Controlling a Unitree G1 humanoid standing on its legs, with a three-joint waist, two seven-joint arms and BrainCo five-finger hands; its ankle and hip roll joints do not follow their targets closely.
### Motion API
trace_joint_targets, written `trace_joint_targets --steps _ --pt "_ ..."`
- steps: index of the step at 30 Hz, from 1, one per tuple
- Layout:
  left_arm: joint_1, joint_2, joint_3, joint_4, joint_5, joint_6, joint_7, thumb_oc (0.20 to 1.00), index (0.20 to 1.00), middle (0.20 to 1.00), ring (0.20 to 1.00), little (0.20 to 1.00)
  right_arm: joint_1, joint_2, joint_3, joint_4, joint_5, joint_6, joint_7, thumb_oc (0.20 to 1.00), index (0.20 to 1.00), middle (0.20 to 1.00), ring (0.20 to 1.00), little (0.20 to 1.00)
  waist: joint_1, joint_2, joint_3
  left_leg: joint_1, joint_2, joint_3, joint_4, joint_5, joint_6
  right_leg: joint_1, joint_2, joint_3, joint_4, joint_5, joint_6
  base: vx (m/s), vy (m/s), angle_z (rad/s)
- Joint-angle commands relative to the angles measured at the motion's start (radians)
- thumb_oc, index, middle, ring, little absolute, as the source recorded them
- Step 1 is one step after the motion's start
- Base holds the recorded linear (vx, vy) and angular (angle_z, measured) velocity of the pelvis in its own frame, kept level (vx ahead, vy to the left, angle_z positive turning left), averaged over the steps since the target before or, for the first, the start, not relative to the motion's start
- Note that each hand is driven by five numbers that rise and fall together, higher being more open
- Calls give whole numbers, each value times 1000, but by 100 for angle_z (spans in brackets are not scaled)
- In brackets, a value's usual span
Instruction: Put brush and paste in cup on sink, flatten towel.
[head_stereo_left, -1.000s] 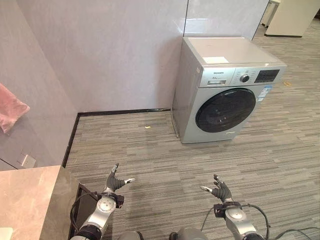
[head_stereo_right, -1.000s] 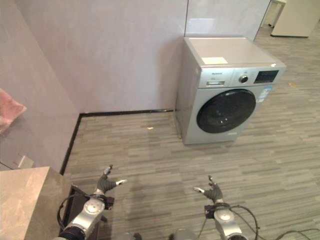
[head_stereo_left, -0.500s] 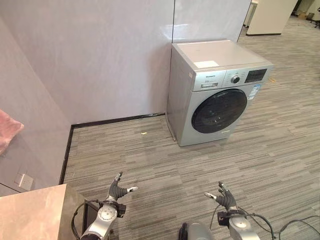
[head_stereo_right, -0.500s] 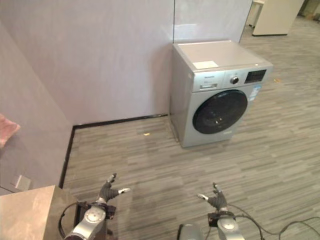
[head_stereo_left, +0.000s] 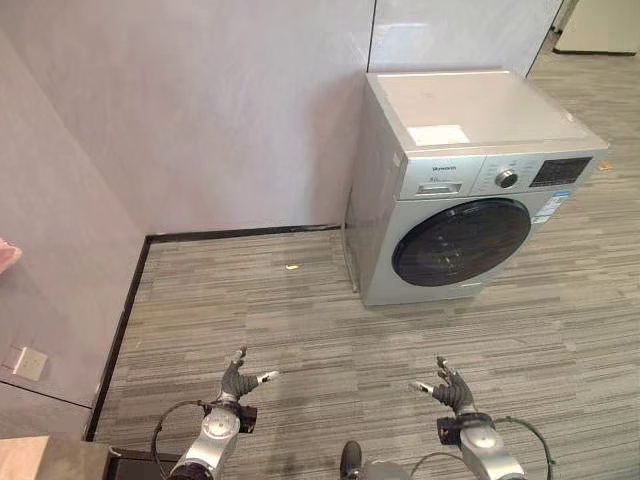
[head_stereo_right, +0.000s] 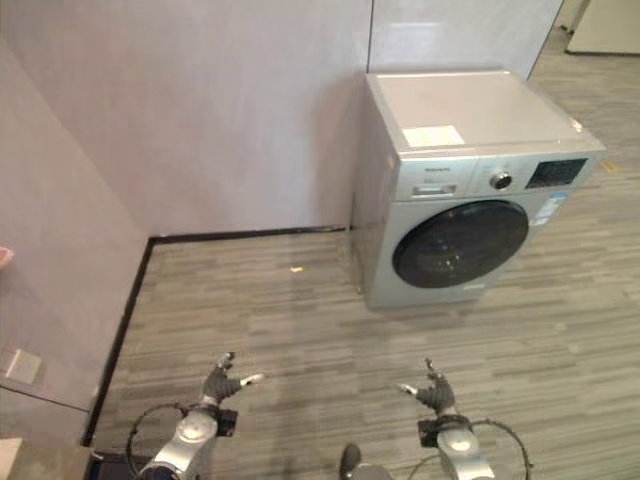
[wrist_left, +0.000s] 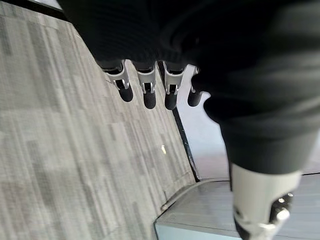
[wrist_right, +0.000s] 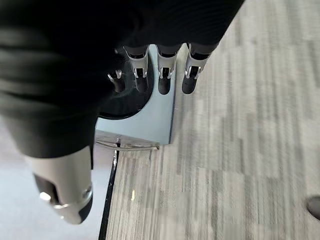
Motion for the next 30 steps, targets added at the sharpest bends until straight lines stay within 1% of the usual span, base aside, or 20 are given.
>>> trace_joint_targets --steps 1,2,3,4,6,7,9,11,13,16,18,19,20,21,23,25,26,28,29,30 --pt "-39 16 -1 -19 -9 -49 6 1000 1000 1000 1000 1000 -7 -31 -18 -34 -14 -36 -22 1000 1000 1000 1000 1000 23 -8 49 -28 -50 73 -206 118 61 40 -9 64 15 48 118 275 55 9" --pt "-32 14 -1 -20 -9 -50 4 1000 1000 1000 1000 1000 -1 -28 -20 -38 -17 -36 -23 1000 1000 1000 1000 1000 30 -1 46 -46 -52 72 -288 128 65 53 -6 71 8 43 123 438 118 0" --pt "-13 11 4 -20 -4 -53 -1 1000 1000 1000 1000 1000 13 -23 -12 -33 -36 -39 -25 1000 1000 1000 1000 1000 48 28 42 -72 -30 74 -492 251 47 85 16 82 -11 29 133 595 168 -7" --pt "-7 9 7 -15 -4 -52 -3 1000 1000 1000 1000 1000 13 -24 -6 -25 -46 -39 -28 1000 1000 1000 1000 1000 55 31 41 -74 -23 75 -587 286 40 104 12 87 -23 21 140 581 176 -18" --pt "-5 8 11 -10 -4 -51 -2 1000 1000 1000 1000 1000 7 -27 0 -19 -54 -36 -30 1000 1000 1000 1000 1000 62 33 37 -122 -6 54 -602 284 32 108 7 92 -31 20 144 380 107 -21" --pt "6 7 20 -3 -13 -48 -2 1000 1000 1000 1000 1000 -8 -27 11 -16 -66 -30 -24 1000 1000 1000 1000 1000 82 41 29 -124 11 18 -602 328 13 145 3 113 -30 10 153 501 135 -32" --pt "23 14 27 3 -6 -43 -5 1000 1000 1000 1000 1000 -10 -13 29 -15 -76 -23 -13 1000 1000 1000 1000 1000 94 49 7 -89 18 33 -601 342 33 180 12 135 -6 -49 153 613 160 -68" --pt "26 33 31 1 1 -40 -8 1000 1000 1000 1000 1000 -17 2 39 -21 -84 -19 -5 1000 1000 1000 1000 1000 112 23 8 -80 -15 30 -561 314 67 193 -10 165 86 -86 153 506 165 -70" --pt "31 49 34 4 21 -36 -8 1000 1000 1000 1000 1000 -18 19 42 -24 -87 -18 3 1000 1000 1000 1000 1000 123 3 9 -75 -48 48 -500 259 106 149 -41 184 241 -13 178 409 206 -54" --pt "36 57 28 6 44 -29 -10 1000 1000 1000 1000 1000 -13 19 42 -25 -101 -15 13 1000 1000 1000 1000 1000 126 2 15 -7 -104 59 -509 209 162 70 -88 188 469 204 215 349 255 -1" --pt "38 64 24 -13 54 -22 -15 1000 1000 1000 1000 1000 -5 21 32 -50 -114 -12 12 1000 1000 1000 1000 1000 111 32 41 79 -128 50 -544 169 195 -26 -114 134 633 227 230 424 323 21" --pt "37 63 24 -13 54 -22 -15 1000 1000 1000 1000 1000 -5 21 32 -50 -114 -12 12 1000 1000 1000 1000 1000 112 34 39 76 -125 50 -543 170 194 -28 -110 134 630 230 229 370 204 22" --pt "30 64 23 -6 64 -20 -12 1000 1000 1000 1000 1000 -2 23 31 -58 -113 -15 10 1000 1000 1000 1000 1000 100 42 50 105 -128 42 -555 162 194 -70 -88 146 616 188 221 353 89 32" --pt "19 60 29 22 60 -23 -8 1000 1000 1000 1000 1000 2 30 25 -64 -100 -18 14 1000 1000 1000 1000 1000 89 42 60 147 -147 33 -562 148 190 -95 -110 107 508 146 208 495 73 34" --pt "11 49 26 37 57 -25 -4 1000 1000 1000 1000 1000 9 24 24 -82 -95 -23 13 1000 1000 1000 1000 1000 72 47 63 172 -157 -6 -562 128 178 -131 -80 129 355 112 192 370 -8 22" --pt "0 45 24 58 64 -26 -2 1000 1000 1000 1000 1000 16 20 28 -100 -100 -23 9 1000 1000 1000 1000 1000 58 40 61 197 -166 -26 -567 112 166 -156 -58 185 206 128 195 302 -49 41" --pt "0 44 24 58 64 -26 -1 1000 1000 1000 1000 1000 17 19 28 -100 -100 -23 9 1000 1000 1000 1000 1000 57 42 63 201 -164 -27 -568 111 166 -151 -56 183 202 129 195 422 -82 52" --pt "-16 37 24 85 76 -29 1 1000 1000 1000 1000 1000 31 17 22 -122 -107 -21 5 1000 1000 1000 1000 1000 36 40 58 241 -169 -56 -583 86 150 -174 -70 233 54 178 216 310 -69 40" --pt "-16 37 24 85 76 -29 1 1000 1000 1000 1000 1000 31 17 22 -122 -107 -21 5 1000 1000 1000 1000 1000 36 40 58 242 -168 -56 -583 85 150 -173 -70 232 54 178 216 443 -101 55" --pt "-25 33 21 96 75 -35 4 1000 1000 1000 1000 1000 47 11 12 -133 -107 -21 3 1000 1000 1000 1000 1000 10 34 49 262 -175 -100 -573 57 141 -210 -84 343 -5 228 237 467 -108 80"
